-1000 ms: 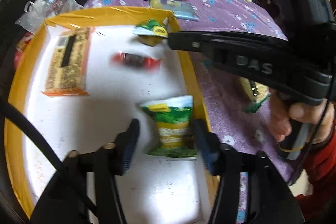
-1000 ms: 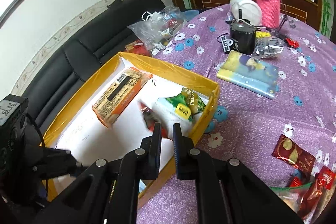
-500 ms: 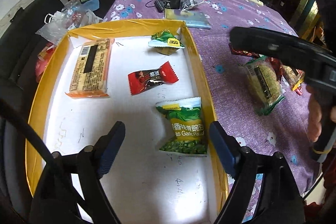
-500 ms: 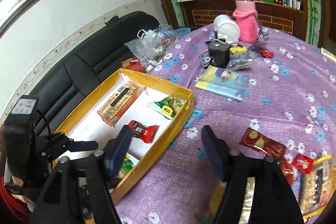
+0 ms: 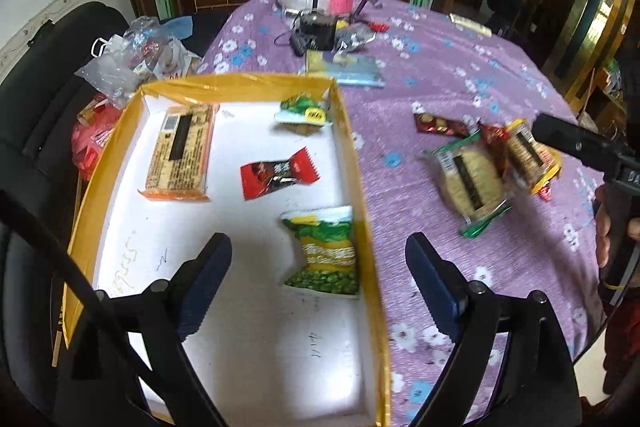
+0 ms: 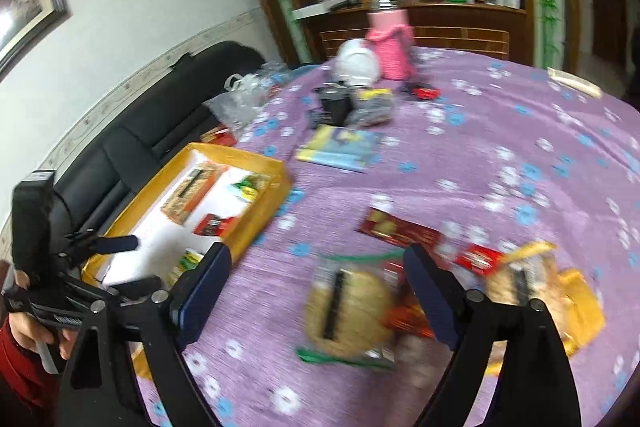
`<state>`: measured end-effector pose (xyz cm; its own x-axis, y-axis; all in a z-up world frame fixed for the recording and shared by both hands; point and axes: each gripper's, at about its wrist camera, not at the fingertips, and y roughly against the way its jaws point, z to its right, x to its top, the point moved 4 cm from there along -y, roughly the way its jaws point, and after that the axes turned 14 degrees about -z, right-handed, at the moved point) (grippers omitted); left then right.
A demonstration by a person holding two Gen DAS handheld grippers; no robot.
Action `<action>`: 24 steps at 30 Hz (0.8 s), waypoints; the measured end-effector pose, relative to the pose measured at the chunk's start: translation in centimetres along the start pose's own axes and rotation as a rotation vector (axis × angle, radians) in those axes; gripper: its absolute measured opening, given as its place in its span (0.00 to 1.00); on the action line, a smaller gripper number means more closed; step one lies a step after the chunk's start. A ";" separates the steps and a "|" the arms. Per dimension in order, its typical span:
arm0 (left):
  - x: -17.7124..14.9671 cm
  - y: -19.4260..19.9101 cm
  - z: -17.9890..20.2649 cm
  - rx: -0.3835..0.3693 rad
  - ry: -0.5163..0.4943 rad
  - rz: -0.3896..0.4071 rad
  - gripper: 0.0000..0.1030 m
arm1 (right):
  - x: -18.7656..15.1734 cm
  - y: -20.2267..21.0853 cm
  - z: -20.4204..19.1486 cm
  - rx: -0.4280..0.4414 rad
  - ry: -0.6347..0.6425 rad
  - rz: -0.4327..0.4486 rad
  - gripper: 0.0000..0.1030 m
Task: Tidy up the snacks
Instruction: 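Move both grippers back to the remaining snacks on the table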
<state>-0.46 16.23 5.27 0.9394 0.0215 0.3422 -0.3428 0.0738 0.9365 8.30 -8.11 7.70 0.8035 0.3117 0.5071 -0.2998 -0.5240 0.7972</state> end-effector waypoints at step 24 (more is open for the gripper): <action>4.9 -5.3 12.2 -0.011 -0.079 -0.162 0.93 | -3.3 1.2 11.5 -0.160 -0.171 -0.120 0.94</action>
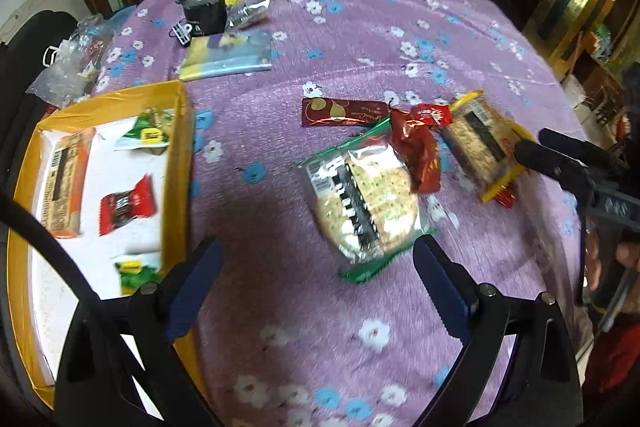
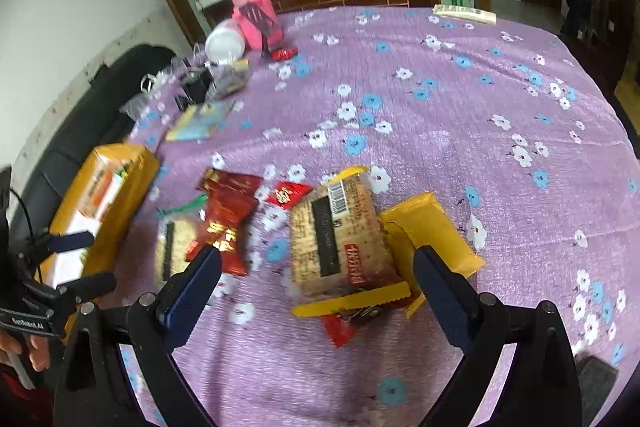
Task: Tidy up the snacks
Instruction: 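Move both grippers back to the remaining snacks on the table, then grasp the round cracker pack with the left gripper while the right grasps the rectangular cracker pack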
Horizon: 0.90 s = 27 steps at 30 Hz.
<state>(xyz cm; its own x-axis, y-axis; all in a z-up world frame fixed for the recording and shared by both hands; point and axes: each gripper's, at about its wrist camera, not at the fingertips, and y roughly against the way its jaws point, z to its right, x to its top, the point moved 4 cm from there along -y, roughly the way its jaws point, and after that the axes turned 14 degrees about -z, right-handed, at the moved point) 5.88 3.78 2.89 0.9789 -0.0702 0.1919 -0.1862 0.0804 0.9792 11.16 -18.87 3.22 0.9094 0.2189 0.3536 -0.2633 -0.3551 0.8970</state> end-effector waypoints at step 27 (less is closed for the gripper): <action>3.4 -6.2 2.7 0.001 0.040 -0.026 0.80 | 0.6 -1.6 -0.2 -0.104 0.092 -0.014 0.94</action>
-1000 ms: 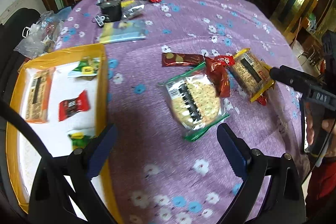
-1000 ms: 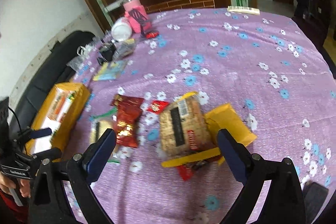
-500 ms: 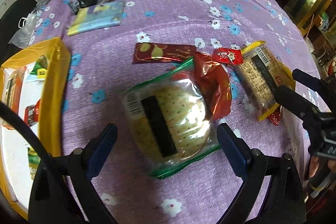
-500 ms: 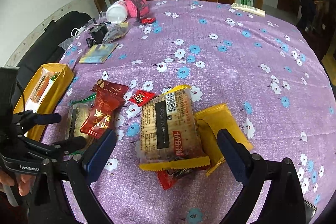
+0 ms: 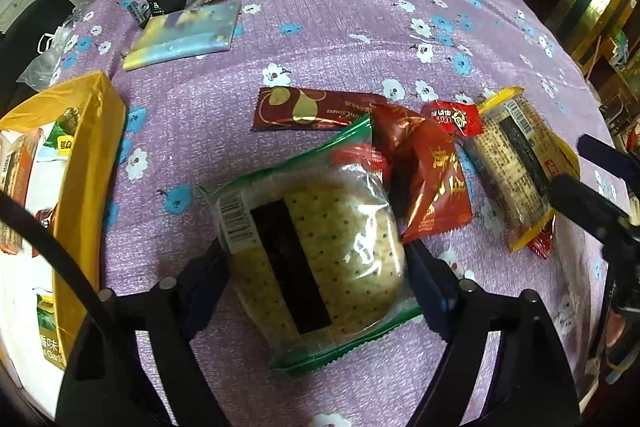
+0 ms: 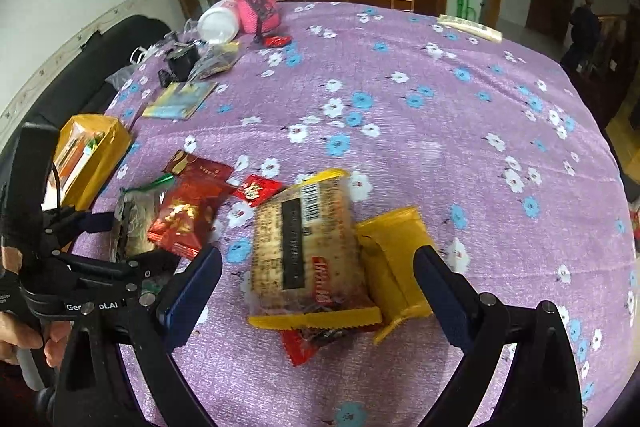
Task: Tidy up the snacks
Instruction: 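Grasp the round cracker pack with the left gripper while the right grasps the rectangular cracker pack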
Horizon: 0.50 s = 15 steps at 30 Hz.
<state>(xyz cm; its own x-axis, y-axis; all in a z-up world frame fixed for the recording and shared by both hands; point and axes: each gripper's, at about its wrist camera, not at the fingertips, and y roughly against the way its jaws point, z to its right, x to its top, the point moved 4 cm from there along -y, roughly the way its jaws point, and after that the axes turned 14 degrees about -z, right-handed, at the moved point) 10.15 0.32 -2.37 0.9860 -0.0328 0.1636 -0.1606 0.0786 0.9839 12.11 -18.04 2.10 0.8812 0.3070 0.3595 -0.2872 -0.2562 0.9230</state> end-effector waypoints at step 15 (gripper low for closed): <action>-2.6 0.2 -1.0 0.050 -0.019 0.008 0.81 | 0.0 -3.4 -2.8 -0.321 0.168 -0.016 0.77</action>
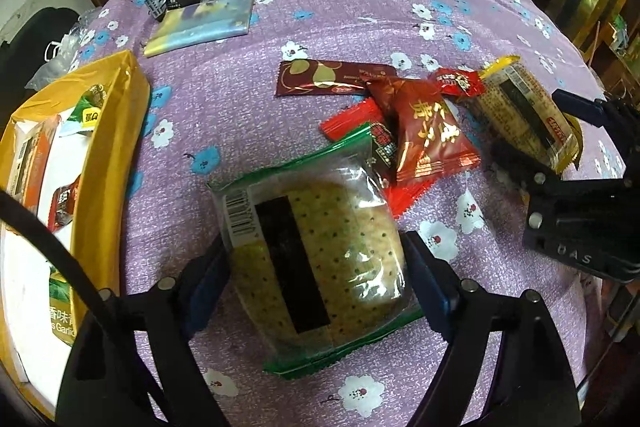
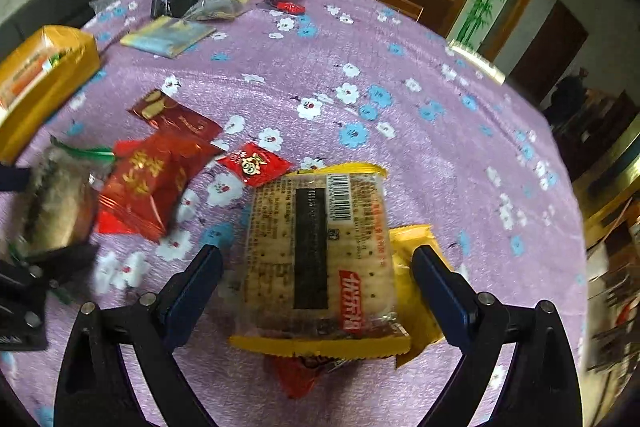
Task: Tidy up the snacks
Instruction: 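Grasp the round cracker pack with the left gripper while the right grasps the rectangular cracker pack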
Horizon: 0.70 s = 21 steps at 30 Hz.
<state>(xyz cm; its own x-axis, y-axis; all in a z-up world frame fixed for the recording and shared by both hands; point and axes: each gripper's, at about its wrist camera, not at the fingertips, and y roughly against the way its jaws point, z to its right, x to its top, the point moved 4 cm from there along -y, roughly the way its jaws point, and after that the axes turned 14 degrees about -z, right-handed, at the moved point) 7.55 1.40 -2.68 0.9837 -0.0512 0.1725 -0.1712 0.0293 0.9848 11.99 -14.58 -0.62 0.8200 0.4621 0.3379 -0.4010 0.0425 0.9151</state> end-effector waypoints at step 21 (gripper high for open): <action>-0.8 0.7 -1.0 -0.026 0.029 0.044 0.75 | 0.2 3.4 1.5 0.496 -0.159 0.148 0.66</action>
<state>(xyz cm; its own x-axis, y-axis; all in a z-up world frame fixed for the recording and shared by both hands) 6.74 2.45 -2.12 0.9766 -0.0202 0.2141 -0.2127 0.0569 0.9755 11.41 -15.69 2.87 0.8364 0.2898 0.4653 -0.3079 -0.4540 0.8361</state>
